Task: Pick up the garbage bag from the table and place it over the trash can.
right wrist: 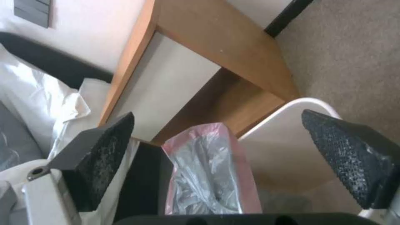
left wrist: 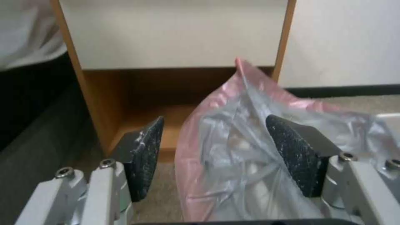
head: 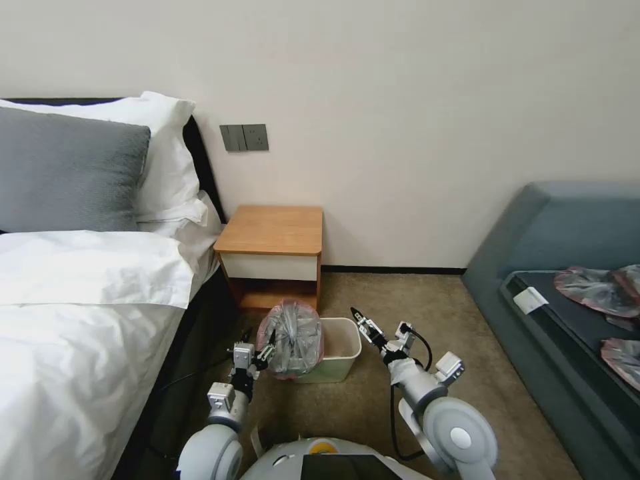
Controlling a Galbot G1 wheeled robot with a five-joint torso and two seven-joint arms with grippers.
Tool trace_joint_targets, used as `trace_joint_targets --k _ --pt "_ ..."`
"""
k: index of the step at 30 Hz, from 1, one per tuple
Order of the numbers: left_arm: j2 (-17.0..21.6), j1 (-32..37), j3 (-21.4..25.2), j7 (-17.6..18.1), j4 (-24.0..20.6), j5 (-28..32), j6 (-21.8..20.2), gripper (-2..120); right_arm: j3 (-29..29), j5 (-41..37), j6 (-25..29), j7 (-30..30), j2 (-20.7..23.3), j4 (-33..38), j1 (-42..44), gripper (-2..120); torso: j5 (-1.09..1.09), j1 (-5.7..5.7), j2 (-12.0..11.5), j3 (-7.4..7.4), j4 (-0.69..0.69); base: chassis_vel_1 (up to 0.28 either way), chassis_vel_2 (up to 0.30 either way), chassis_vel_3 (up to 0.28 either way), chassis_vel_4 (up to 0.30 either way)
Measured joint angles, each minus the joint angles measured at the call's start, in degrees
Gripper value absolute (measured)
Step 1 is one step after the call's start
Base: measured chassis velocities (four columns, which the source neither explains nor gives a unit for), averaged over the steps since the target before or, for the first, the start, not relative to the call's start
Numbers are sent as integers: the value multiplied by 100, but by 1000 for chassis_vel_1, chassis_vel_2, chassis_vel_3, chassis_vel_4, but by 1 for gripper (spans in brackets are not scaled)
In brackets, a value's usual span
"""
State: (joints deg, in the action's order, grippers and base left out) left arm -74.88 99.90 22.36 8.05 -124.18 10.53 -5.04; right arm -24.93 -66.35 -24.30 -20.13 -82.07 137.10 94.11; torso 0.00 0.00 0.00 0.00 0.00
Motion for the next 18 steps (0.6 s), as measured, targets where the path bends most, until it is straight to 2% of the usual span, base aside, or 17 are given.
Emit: trace_joint_targets --k 18 --pt "21 -417 -314 408 315 155 -376 57 85 178 -2 40 -19 -5 114 100 0 0 0 0 0 0 0 0 0"
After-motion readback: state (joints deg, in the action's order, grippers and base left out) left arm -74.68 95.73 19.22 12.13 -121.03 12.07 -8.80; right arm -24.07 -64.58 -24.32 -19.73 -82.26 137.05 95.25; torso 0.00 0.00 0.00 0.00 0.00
